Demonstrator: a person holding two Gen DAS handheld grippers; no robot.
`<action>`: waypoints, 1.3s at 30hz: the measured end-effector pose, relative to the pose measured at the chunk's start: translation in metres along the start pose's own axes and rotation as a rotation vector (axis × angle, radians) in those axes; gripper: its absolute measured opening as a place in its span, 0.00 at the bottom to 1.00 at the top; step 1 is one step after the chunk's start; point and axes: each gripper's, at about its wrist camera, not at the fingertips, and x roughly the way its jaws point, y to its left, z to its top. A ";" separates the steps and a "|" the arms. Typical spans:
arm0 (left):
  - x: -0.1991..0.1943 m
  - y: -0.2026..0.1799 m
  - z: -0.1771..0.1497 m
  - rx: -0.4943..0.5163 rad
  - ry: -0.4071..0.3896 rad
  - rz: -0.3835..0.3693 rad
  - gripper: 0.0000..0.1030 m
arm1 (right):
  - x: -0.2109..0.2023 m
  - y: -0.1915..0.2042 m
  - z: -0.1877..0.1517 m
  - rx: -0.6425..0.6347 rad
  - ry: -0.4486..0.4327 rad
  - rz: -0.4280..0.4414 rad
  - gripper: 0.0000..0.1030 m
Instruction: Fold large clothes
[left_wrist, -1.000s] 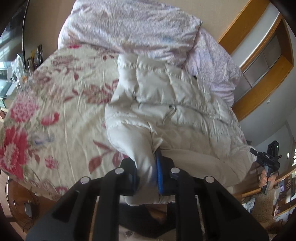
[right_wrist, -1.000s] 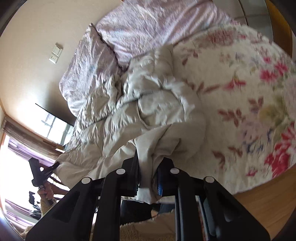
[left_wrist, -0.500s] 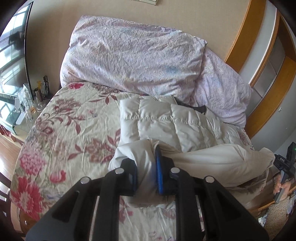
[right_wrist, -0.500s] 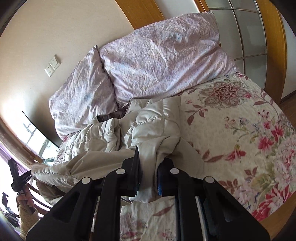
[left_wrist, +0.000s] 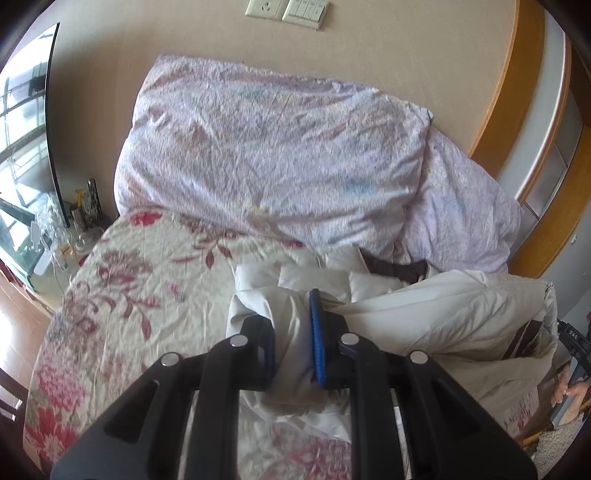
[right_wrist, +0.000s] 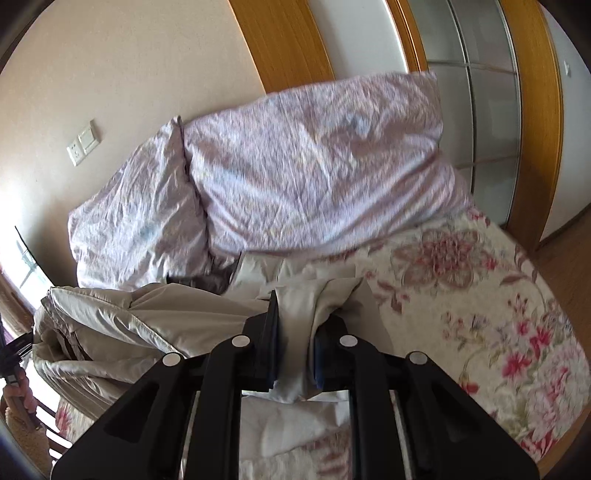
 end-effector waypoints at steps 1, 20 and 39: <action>0.004 -0.003 0.008 0.000 -0.016 0.011 0.16 | 0.003 0.002 0.006 0.004 -0.017 -0.004 0.14; 0.174 -0.027 0.058 -0.050 -0.008 0.109 0.53 | 0.141 0.010 0.064 0.173 -0.171 -0.103 0.77; 0.180 -0.099 0.002 0.321 -0.046 0.310 0.98 | 0.203 0.081 -0.012 -0.337 0.214 -0.208 0.68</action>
